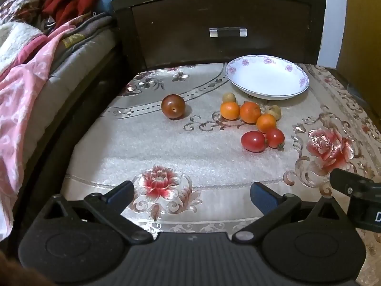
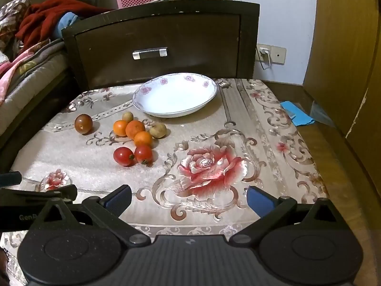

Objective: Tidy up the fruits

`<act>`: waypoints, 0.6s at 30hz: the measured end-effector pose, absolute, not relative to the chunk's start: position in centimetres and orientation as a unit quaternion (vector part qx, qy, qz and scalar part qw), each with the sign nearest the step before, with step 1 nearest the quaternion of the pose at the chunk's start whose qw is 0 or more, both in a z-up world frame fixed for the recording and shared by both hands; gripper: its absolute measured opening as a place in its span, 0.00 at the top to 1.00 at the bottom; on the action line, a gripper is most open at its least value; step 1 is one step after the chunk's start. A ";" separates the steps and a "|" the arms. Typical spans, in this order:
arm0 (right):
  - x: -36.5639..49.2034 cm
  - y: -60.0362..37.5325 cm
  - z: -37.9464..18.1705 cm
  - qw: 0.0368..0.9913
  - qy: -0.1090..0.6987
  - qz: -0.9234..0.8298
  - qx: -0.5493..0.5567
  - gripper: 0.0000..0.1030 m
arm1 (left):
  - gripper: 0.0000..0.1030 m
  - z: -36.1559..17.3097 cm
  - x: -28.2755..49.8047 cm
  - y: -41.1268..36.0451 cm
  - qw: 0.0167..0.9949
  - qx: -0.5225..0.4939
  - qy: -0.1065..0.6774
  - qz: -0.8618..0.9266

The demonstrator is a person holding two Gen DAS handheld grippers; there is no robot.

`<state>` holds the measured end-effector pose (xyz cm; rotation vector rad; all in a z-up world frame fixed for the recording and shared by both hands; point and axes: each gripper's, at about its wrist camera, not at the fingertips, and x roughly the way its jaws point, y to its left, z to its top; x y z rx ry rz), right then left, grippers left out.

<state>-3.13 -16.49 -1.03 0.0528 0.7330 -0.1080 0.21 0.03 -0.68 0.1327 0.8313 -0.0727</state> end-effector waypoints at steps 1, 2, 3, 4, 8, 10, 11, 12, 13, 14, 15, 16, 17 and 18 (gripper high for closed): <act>-3.1 -16.5 -1.1 0.932 0.359 -0.053 0.025 0.07 | 0.00 -0.7 0.1 -0.1 0.912 0.065 0.403 -0.036; -3.1 -16.4 -1.1 0.931 0.360 -0.053 0.024 0.07 | 0.00 -0.7 0.1 -0.1 0.912 0.066 0.403 -0.037; -3.1 -16.5 -1.2 0.931 0.360 -0.053 0.024 0.07 | 0.00 -0.7 0.1 -0.1 0.912 0.066 0.403 -0.038; -3.1 -16.5 -1.2 0.931 0.360 -0.053 0.023 0.07 | 0.00 -0.7 0.1 -0.2 0.912 0.066 0.404 -0.038; -3.0 -16.5 -1.4 0.930 0.363 -0.056 0.022 0.07 | 0.00 -0.7 0.1 -0.2 0.912 0.066 0.404 -0.039; -2.9 -16.5 -1.5 0.929 0.365 -0.057 0.021 0.07 | 0.00 -0.8 0.1 -0.3 0.911 0.067 0.404 -0.041; -2.9 -16.6 -1.5 0.929 0.366 -0.057 0.021 0.07 | 0.00 -0.8 0.0 -0.4 0.911 0.068 0.404 -0.042; -2.9 -16.6 -1.6 0.929 0.366 -0.056 0.021 0.07 | 0.00 -0.8 0.0 -0.4 0.911 0.069 0.404 -0.043; -2.9 -16.6 -1.6 0.928 0.367 -0.056 0.021 0.07 | 0.00 -0.8 0.0 -0.4 0.911 0.070 0.403 -0.044; -2.9 -16.6 -1.6 0.928 0.367 -0.056 0.020 0.07 | 0.00 -0.7 -0.1 -0.5 0.912 0.072 0.402 -0.044; -2.9 -16.6 -1.6 0.928 0.367 -0.056 0.020 0.07 | 0.00 -0.7 0.0 -0.5 0.912 0.073 0.401 -0.043; -2.9 -16.5 -1.7 0.928 0.367 -0.056 0.020 0.07 | 0.00 -0.7 -0.1 -0.5 0.912 0.074 0.401 -0.043; -2.9 -16.5 -1.7 0.928 0.368 -0.056 0.020 0.07 | 0.00 -0.7 0.0 -0.5 0.912 0.074 0.401 -0.043; -2.9 -16.5 -1.7 0.928 0.368 -0.056 0.019 0.07 | 0.00 -0.7 0.0 -0.4 0.912 0.073 0.402 -0.044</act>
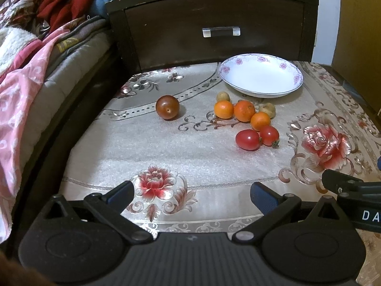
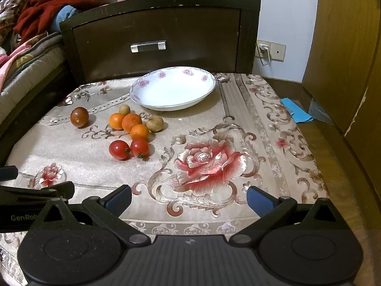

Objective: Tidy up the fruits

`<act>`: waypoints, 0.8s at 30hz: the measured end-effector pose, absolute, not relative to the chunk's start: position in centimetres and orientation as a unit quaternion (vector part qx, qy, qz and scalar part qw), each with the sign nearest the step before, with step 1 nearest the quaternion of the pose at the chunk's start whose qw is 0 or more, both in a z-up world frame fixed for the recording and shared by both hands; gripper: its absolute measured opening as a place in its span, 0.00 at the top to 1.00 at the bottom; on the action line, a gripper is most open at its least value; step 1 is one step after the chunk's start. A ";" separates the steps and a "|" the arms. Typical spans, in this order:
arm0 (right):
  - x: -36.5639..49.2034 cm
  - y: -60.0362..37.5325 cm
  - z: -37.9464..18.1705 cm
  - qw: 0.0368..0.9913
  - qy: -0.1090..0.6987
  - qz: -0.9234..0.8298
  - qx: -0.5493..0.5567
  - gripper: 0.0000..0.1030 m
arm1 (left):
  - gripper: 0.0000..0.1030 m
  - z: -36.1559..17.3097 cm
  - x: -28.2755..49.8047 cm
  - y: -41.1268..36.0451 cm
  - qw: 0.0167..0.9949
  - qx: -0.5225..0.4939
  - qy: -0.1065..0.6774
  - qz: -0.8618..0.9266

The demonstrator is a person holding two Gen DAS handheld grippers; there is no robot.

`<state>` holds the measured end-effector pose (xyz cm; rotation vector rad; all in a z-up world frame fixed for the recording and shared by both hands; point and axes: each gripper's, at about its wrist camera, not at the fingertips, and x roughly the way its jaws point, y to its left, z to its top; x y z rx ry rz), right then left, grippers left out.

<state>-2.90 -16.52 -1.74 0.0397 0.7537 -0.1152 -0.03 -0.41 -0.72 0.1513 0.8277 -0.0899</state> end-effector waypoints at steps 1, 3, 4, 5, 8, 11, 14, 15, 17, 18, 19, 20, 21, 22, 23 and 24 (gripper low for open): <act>-2.9 -16.6 -1.8 0.928 0.368 -0.056 0.019 0.07 | 0.00 -0.7 0.0 -0.4 0.912 0.074 0.402 -0.044; -2.9 -16.5 -1.8 0.927 0.370 -0.056 0.019 0.07 | 0.00 -0.7 0.0 -0.5 0.912 0.076 0.401 -0.043; -2.8 -16.5 -1.8 0.927 0.370 -0.056 0.019 0.07 | 0.00 -0.7 0.0 -0.5 0.912 0.078 0.400 -0.042; -2.8 -16.6 -1.9 0.927 0.370 -0.056 0.019 0.07 | 0.00 -0.7 0.0 -0.5 0.912 0.079 0.400 -0.042; -2.8 -16.6 -1.9 0.927 0.371 -0.055 0.020 0.07 | 0.00 -0.8 0.0 -0.5 0.912 0.079 0.400 -0.042; -2.8 -16.5 -2.0 0.927 0.372 -0.055 0.020 0.07 | 0.00 -0.8 -0.1 -0.5 0.913 0.081 0.399 -0.041; -2.8 -16.5 -2.0 0.926 0.372 -0.055 0.020 0.07 | 0.00 -0.8 -0.1 -0.5 0.913 0.082 0.398 -0.041; -2.8 -16.5 -2.1 0.926 0.372 -0.055 0.020 0.07 | 0.00 -0.9 -0.1 -0.5 0.913 0.082 0.398 -0.041; -2.8 -16.5 -2.1 0.926 0.373 -0.054 0.020 0.07 | 0.00 -0.9 -0.1 -0.5 0.913 0.082 0.399 -0.041; -2.8 -16.5 -2.1 0.926 0.373 -0.054 0.021 0.07 | 0.00 -0.8 -0.1 -0.5 0.913 0.081 0.398 -0.041; -2.8 -16.6 -2.1 0.926 0.373 -0.054 0.021 0.07 | 0.00 -0.9 -0.1 -0.5 0.913 0.082 0.398 -0.041; -2.7 -16.5 -2.1 0.926 0.373 -0.054 0.021 0.07 | 0.00 -0.8 -0.1 -0.5 0.913 0.082 0.398 -0.041; -2.7 -16.5 -2.2 0.926 0.374 -0.054 0.021 0.07 | 0.00 -0.8 -0.1 -0.5 0.913 0.082 0.398 -0.041; -2.7 -16.5 -2.2 0.926 0.374 -0.054 0.021 0.07 | 0.00 -0.9 -0.1 -0.4 0.913 0.083 0.398 -0.041; -2.6 -16.5 -2.2 0.925 0.375 -0.054 0.021 0.07 | 0.00 -0.9 -0.1 -0.4 0.913 0.083 0.398 -0.040; -2.7 -16.5 -2.2 0.925 0.375 -0.054 0.022 0.07 | 0.00 -1.0 0.0 -0.3 0.913 0.083 0.398 -0.040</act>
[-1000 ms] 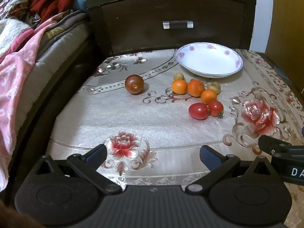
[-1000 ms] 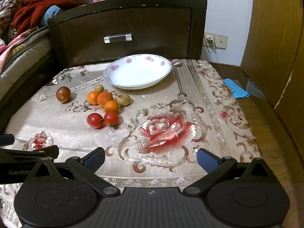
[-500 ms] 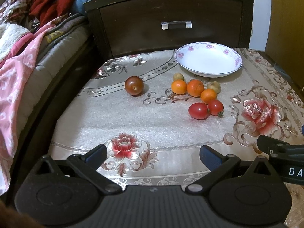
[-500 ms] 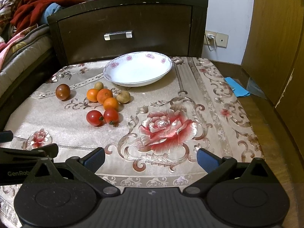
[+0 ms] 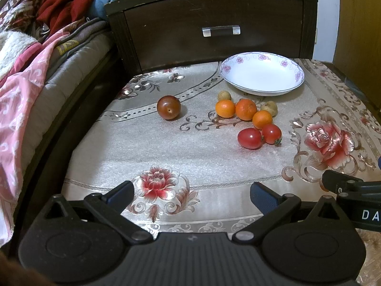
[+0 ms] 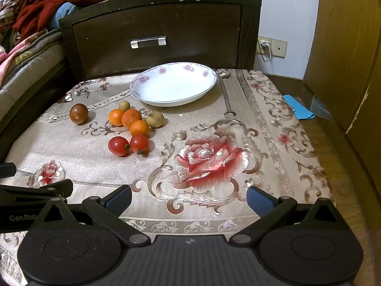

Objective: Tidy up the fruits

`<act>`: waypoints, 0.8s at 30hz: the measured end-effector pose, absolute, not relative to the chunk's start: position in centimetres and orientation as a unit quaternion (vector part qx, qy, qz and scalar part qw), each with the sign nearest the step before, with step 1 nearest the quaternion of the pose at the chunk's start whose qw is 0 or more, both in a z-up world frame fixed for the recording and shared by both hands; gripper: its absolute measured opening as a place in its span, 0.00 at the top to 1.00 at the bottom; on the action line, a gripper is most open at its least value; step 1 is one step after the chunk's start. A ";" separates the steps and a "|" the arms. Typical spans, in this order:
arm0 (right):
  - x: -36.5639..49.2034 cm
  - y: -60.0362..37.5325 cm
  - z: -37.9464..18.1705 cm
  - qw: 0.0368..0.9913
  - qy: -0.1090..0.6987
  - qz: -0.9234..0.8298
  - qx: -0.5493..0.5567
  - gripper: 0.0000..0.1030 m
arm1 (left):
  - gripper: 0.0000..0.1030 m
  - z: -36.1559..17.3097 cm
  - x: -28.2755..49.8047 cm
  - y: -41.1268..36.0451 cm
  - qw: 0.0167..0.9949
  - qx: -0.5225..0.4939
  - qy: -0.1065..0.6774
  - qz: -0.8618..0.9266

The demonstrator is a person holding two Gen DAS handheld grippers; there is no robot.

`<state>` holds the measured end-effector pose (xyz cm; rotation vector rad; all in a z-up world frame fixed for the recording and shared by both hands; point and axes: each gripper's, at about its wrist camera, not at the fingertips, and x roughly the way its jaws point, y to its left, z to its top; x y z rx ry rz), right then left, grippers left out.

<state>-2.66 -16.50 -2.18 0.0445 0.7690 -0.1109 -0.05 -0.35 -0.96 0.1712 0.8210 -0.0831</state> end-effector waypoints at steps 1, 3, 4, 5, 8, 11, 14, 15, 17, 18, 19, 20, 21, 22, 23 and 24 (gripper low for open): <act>-2.7 -16.5 -2.2 0.925 0.375 -0.054 0.022 0.07 | 0.00 -1.0 0.0 -0.3 0.912 0.083 0.399 -0.040; -2.7 -16.5 -2.2 0.925 0.376 -0.054 0.022 0.07 | 0.00 -1.0 0.0 -0.3 0.913 0.083 0.398 -0.040; -2.7 -16.5 -2.3 0.925 0.376 -0.054 0.023 0.07 | 0.00 -1.0 0.0 -0.3 0.912 0.083 0.399 -0.040; -2.7 -16.5 -2.3 0.925 0.376 -0.054 0.023 0.07 | 0.00 -1.0 0.0 -0.3 0.912 0.084 0.399 -0.040; -2.6 -16.4 -2.3 0.924 0.378 -0.053 0.024 0.07 | 0.00 -1.0 0.0 -0.3 0.912 0.083 0.399 -0.040; -2.5 -16.4 -2.3 0.923 0.380 -0.049 0.026 0.07 | 0.00 -1.1 0.0 -0.3 0.912 0.086 0.399 -0.039; -2.5 -16.4 -2.3 0.922 0.384 -0.044 0.029 0.07 | 0.00 -1.0 -0.1 -0.3 0.912 0.088 0.399 -0.039; -2.5 -16.5 -2.2 0.922 0.385 -0.042 0.031 0.07 | 0.00 -0.9 -0.1 -0.3 0.912 0.089 0.398 -0.039; -2.4 -16.4 -2.1 0.921 0.385 -0.036 0.033 0.08 | 0.00 -0.8 -0.1 -0.2 0.912 0.091 0.397 -0.038; -2.3 -16.4 -2.1 0.921 0.386 -0.032 0.033 0.08 | 0.00 -0.6 -0.1 -0.1 0.913 0.091 0.397 -0.037; -2.2 -16.3 -2.0 0.921 0.387 -0.027 0.034 0.09 | 0.00 -0.5 -0.1 0.0 0.912 0.091 0.397 -0.035; -2.1 -16.2 -1.9 0.921 0.388 -0.021 0.035 0.10 | 0.00 -0.3 -0.1 0.2 0.912 0.091 0.399 -0.032; -2.0 -16.1 -1.7 0.921 0.389 -0.016 0.037 0.10 | 0.00 -0.1 0.0 0.3 0.912 0.093 0.399 -0.031; -1.9 -16.0 -1.6 0.920 0.390 -0.008 0.039 0.11 | 0.00 0.1 0.0 0.5 0.912 0.095 0.399 -0.032; -1.7 -15.9 -1.4 0.919 0.392 0.001 0.041 0.12 | 0.00 0.3 0.1 0.7 0.911 0.097 0.398 -0.035; -1.5 -15.8 -1.2 0.918 0.393 0.011 0.043 0.14 | 0.00 0.4 0.4 0.7 0.910 0.099 0.400 -0.040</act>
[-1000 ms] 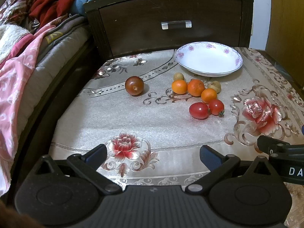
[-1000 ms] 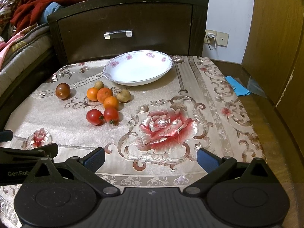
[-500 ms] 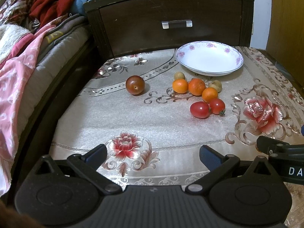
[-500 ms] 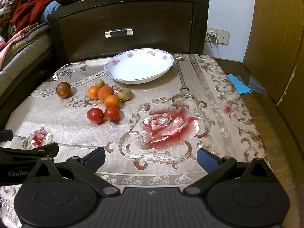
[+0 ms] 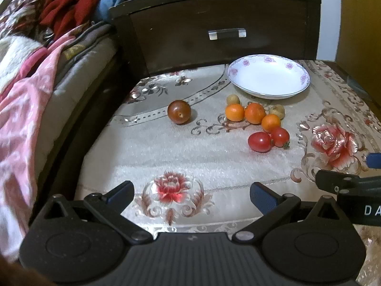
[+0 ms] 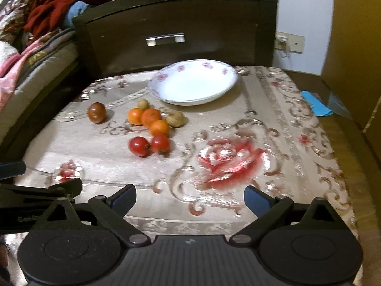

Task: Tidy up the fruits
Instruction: 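Grasp a red cherry tomato with the left gripper while the right gripper grasps the other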

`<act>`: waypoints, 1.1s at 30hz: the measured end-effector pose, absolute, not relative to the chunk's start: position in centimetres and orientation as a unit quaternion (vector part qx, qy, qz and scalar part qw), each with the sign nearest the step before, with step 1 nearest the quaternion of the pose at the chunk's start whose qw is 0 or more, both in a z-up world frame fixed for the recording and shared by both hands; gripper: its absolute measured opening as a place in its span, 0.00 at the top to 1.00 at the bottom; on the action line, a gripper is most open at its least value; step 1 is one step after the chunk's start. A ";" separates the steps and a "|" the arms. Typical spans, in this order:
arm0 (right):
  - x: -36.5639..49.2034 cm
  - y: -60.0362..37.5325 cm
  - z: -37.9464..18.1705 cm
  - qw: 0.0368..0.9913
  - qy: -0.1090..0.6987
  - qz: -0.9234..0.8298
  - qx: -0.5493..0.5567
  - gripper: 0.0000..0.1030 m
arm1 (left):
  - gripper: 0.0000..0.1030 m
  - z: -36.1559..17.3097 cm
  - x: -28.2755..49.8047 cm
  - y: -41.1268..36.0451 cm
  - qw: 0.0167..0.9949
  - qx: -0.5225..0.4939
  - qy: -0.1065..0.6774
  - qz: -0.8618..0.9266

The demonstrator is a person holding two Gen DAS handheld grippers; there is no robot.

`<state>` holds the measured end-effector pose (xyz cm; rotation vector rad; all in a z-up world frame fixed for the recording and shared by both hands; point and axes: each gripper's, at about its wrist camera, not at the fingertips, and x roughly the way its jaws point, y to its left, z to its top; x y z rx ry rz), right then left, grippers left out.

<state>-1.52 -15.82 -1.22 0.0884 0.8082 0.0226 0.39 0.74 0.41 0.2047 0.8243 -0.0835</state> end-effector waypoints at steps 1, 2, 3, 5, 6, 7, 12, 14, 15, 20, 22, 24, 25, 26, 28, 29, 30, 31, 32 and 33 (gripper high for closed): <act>-1.2 -15.7 -1.1 0.918 0.395 0.021 0.043 0.15 | 0.00 0.5 0.7 0.8 0.909 0.102 0.402 -0.048; -0.9 -15.6 -0.9 0.917 0.396 0.030 0.040 0.17 | 0.00 0.5 1.1 0.9 0.907 0.107 0.404 -0.056; -0.6 -15.6 -0.9 0.917 0.395 0.039 0.036 0.18 | 0.00 0.4 1.6 0.8 0.905 0.114 0.405 -0.064; 0.3 -15.4 -0.9 0.916 0.396 0.061 0.025 0.22 | 0.00 0.2 2.3 0.7 0.902 0.128 0.406 -0.076; 0.8 -15.3 -1.0 0.915 0.397 0.073 0.018 0.28 | 0.00 0.1 2.7 0.7 0.900 0.135 0.407 -0.082; 1.4 -15.1 -1.1 0.913 0.399 0.087 0.011 0.31 | 0.00 -0.1 3.0 0.6 0.897 0.140 0.409 -0.088; 4.5 -14.8 -1.9 0.900 0.413 0.141 -0.009 0.53 | 0.00 -0.6 4.7 0.6 0.887 0.141 0.418 -0.135; 5.3 -14.7 -2.3 0.894 0.418 0.160 -0.012 0.59 | 0.00 -0.7 5.3 0.6 0.884 0.130 0.422 -0.153; 5.6 -14.5 -2.4 0.892 0.420 0.167 -0.019 0.61 | 0.00 -0.8 5.5 0.6 0.884 0.127 0.422 -0.157; 7.2 -14.5 -3.2 0.889 0.423 0.170 -0.034 0.61 | 0.00 -1.3 6.2 0.7 0.881 0.127 0.424 -0.167; 7.6 -14.6 -3.5 0.888 0.423 0.176 -0.038 0.61 | 0.00 -1.5 6.4 0.8 0.877 0.122 0.431 -0.175; 8.0 -14.5 -3.8 0.888 0.422 0.178 -0.045 0.61 | 0.00 -1.8 6.5 0.7 0.873 0.118 0.436 -0.184; 8.3 -14.5 -4.0 0.887 0.423 0.180 -0.045 0.61 | 0.00 -1.8 6.6 0.5 0.871 0.117 0.438 -0.189; 8.5 -14.5 -4.2 0.886 0.423 0.183 -0.043 0.61 | 0.00 -1.9 6.6 0.4 0.869 0.117 0.438 -0.196; 8.8 -14.5 -4.2 0.885 0.420 0.194 -0.040 0.61 | 0.00 -2.0 6.7 0.0 0.868 0.123 0.437 -0.202; 8.9 -14.5 -4.2 0.885 0.419 0.199 -0.039 0.61 | 0.00 -2.0 6.8 -0.1 0.868 0.126 0.436 -0.204; 9.0 -14.6 -4.2 0.884 0.420 0.201 -0.037 0.61 | 0.01 -2.1 6.9 -0.2 0.866 0.127 0.436 -0.207; 9.1 -14.6 -4.2 0.883 0.421 0.205 -0.036 0.62 | 0.05 -2.2 7.0 -0.2 0.865 0.125 0.438 -0.212; 9.2 -14.6 -4.3 0.882 0.421 0.209 -0.036 0.64 | 0.08 -2.3 7.2 -0.2 0.862 0.120 0.443 -0.218; 9.2 -14.8 -4.3 0.881 0.420 0.213 -0.035 0.65 | 0.08 -2.5 7.4 -0.1 0.858 0.112 0.448 -0.225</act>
